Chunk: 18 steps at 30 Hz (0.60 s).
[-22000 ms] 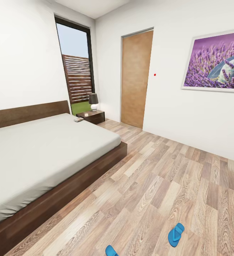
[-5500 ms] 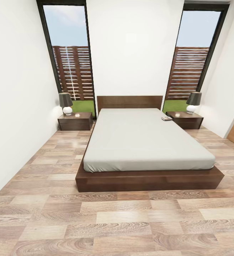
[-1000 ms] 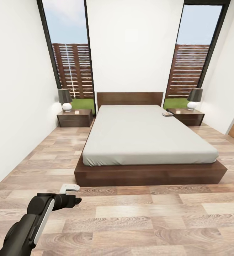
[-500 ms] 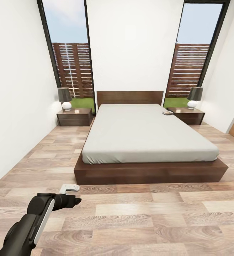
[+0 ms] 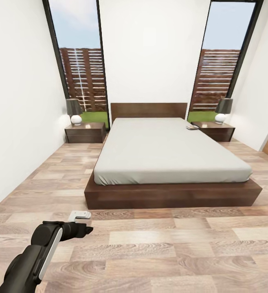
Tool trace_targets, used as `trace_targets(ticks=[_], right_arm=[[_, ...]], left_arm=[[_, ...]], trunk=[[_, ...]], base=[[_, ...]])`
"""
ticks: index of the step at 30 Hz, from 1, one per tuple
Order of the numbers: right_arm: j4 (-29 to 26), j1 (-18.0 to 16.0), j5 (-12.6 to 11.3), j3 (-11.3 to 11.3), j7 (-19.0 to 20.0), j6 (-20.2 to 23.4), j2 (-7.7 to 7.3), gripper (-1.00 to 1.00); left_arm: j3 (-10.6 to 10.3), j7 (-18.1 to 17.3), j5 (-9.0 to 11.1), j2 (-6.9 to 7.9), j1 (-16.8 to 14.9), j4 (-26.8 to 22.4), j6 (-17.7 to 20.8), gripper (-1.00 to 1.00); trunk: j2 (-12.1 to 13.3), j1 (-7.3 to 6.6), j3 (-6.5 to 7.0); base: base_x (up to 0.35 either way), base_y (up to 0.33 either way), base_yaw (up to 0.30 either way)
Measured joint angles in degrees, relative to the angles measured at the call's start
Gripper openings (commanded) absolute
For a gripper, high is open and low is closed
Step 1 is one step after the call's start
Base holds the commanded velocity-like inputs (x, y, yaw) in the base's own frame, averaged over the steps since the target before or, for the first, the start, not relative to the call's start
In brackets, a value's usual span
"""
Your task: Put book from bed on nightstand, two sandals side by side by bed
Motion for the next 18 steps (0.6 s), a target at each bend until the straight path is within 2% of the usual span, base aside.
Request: trace_targets(ticks=[18], right_arm=[[0.11,0.02,-0.04,0.00,0.07,-0.29,0.07,1.00]], left_arm=[[0.00,0.00,-0.01,0.00,0.00,0.00,-0.01,1.00]], trunk=[[-7.22,3.96,-4.03]], base=[[0.000,0.000,0.000]])
